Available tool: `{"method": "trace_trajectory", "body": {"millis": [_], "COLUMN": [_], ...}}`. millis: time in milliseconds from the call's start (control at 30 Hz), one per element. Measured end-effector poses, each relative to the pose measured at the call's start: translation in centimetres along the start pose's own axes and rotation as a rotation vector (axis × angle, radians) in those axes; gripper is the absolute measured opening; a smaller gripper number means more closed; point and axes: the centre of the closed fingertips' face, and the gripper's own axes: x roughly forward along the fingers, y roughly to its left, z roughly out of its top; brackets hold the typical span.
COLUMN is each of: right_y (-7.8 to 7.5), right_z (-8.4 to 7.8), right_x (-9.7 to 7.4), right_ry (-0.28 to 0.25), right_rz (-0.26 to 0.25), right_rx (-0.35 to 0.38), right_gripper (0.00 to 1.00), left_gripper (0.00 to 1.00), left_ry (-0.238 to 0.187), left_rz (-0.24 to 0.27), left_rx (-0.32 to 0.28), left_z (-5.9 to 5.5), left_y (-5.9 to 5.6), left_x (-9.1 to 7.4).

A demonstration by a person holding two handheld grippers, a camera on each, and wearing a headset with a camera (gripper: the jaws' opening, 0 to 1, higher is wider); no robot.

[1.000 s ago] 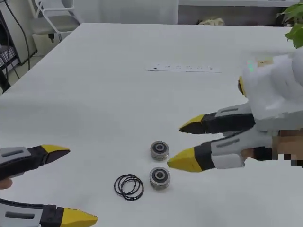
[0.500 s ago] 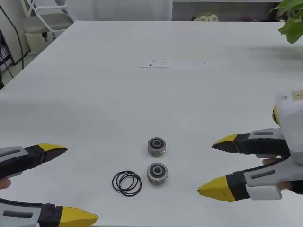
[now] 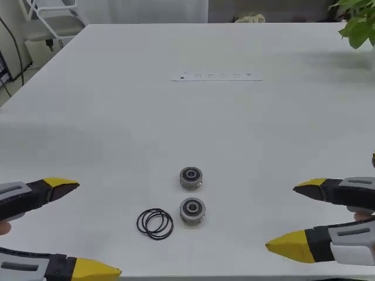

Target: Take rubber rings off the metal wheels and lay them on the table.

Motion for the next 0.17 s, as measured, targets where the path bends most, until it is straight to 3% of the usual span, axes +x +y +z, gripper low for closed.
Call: {"method": "trace_trajectory", "body": {"millis": [167], "right_y": [0.23], "right_z": [-0.51], "right_x": [0.04], "right_ry": [-0.003], "right_rz": [-0.010], "right_rx": [0.025], "right_gripper": [0.82], "left_gripper": [0.99], "left_ry": [0.007], "left_rz": [0.000], "left_rx": [-0.003], "left_z": [-0.09], "left_y": [-0.05], "left_x": [0.03]}}
